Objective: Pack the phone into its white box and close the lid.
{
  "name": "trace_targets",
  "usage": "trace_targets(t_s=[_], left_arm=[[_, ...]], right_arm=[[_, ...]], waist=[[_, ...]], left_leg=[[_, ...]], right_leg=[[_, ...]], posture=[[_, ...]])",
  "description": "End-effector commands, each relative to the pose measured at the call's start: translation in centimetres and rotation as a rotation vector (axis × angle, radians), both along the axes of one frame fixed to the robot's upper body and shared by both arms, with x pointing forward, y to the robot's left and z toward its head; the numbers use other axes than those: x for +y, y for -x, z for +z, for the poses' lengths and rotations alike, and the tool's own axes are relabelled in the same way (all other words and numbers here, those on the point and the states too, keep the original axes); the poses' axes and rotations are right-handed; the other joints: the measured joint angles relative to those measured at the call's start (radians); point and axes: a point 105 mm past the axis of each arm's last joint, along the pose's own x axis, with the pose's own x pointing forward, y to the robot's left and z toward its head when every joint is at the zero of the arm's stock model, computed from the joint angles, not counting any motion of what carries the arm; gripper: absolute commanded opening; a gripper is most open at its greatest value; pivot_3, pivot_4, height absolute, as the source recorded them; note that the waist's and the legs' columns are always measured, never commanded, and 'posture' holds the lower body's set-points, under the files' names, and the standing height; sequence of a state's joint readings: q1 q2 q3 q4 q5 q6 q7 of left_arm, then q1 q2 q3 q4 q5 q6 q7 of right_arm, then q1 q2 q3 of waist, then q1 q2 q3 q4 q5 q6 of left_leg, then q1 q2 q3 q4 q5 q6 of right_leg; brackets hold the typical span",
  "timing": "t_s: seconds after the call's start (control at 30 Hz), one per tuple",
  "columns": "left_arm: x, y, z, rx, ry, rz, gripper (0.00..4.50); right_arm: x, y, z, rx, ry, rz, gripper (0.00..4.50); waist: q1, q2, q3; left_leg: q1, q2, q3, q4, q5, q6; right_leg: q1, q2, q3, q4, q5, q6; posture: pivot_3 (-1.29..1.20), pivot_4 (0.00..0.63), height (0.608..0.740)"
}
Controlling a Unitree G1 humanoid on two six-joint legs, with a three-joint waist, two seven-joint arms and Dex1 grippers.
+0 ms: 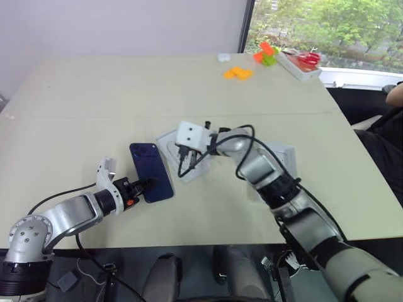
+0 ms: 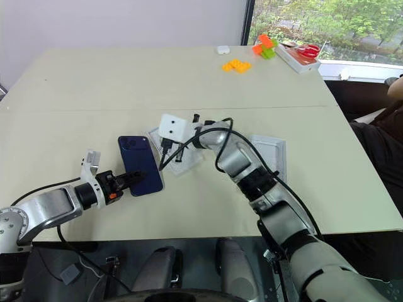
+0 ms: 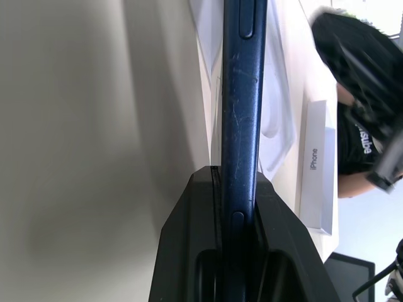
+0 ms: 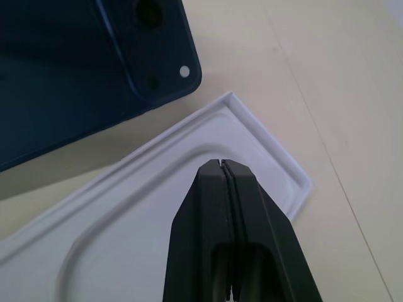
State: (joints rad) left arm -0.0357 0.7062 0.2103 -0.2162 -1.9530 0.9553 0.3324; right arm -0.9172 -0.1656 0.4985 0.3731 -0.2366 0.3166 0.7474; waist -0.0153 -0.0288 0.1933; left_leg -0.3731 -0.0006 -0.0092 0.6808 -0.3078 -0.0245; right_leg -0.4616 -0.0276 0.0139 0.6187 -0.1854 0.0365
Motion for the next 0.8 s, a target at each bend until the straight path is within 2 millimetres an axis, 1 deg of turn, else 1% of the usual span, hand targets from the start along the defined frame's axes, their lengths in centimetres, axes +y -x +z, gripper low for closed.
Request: trace_targets(t_s=[0.03, 0.17, 0.33, 0.53, 0.8], left_arm=[[-0.4, 0.1, 1.3, -0.05, 0.02, -0.016, 0.0], [-0.3, 0.2, 1.1, -0.045, 0.021, -0.01, 0.0], [-0.3, 0.2, 1.0, -0.043, 0.023, -0.006, 0.0], [-0.3, 0.1, 1.1, -0.044, 0.025, -0.004, 0.0], [-0.4, 0.1, 1.1, -0.045, 0.028, -0.001, 0.0]], right_arm=[[1.4, -1.3, 0.4, -0.079, 0.028, -0.014, 0.04], [1.5, -3.1, -1.0, -0.089, 0.086, -0.116, 0.04], [2.0, -4.4, -1.3, -0.104, 0.071, -0.21, 0.04], [2.9, -4.6, -1.4, -0.068, 0.031, -0.256, 0.04], [2.6, -4.7, -2.5, -0.064, -0.002, -0.32, 0.04]], waist=[[-0.002, 0.0, 0.0], [-0.002, 0.0, 0.0], [-0.004, 0.0, 0.0], [-0.005, 0.0, 0.0], [-0.006, 0.0, 0.0]], left_leg=[[0.0, 0.0, 0.0, 0.0, 0.0, 0.0], [-0.001, 0.0, 0.0, 0.0, 0.0, 0.0], [0.0, 0.0, 0.0, 0.0, 0.0, 0.0], [0.0, 0.001, -0.002, 0.0, 0.0, 0.0], [0.0, 0.001, -0.003, 0.0, 0.0, 0.0]], right_leg=[[0.0, 0.0, 0.0, 0.0, 0.0, 0.0], [0.0, 0.0, 0.001, -0.001, 0.0, 0.0], [0.0, 0.0, 0.001, 0.0, 0.0, 0.0], [0.0, 0.0, 0.0, 0.0, 0.0, 0.0], [0.0, 0.0, 0.0, 0.001, 0.001, 0.001]], posture=[[0.0, 0.15, 0.726], [0.0, 0.15, 0.726], [0.0, 0.15, 0.726], [0.0, 0.15, 0.726], [0.0, 0.15, 0.726]])
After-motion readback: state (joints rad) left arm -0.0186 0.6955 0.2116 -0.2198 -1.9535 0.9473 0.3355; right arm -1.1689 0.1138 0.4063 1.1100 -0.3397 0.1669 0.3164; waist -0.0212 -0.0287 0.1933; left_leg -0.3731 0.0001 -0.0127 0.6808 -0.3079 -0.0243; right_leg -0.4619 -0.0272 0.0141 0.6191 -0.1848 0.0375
